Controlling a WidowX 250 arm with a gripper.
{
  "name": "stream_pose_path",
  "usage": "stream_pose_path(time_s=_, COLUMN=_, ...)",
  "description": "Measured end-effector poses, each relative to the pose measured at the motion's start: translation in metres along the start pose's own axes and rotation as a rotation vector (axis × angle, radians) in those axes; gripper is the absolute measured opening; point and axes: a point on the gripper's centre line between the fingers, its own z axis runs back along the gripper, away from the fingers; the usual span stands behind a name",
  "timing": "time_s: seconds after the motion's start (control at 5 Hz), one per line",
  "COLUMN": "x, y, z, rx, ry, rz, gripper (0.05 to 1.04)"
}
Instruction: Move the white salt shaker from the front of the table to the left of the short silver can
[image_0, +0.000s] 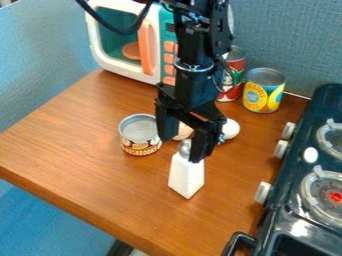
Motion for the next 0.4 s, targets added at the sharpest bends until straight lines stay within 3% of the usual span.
stream_pose_path(time_s=0.4, x=0.012, y=-0.005, z=-0.028, rx=-0.050, ry=0.065, rz=0.003, gripper=1.001)
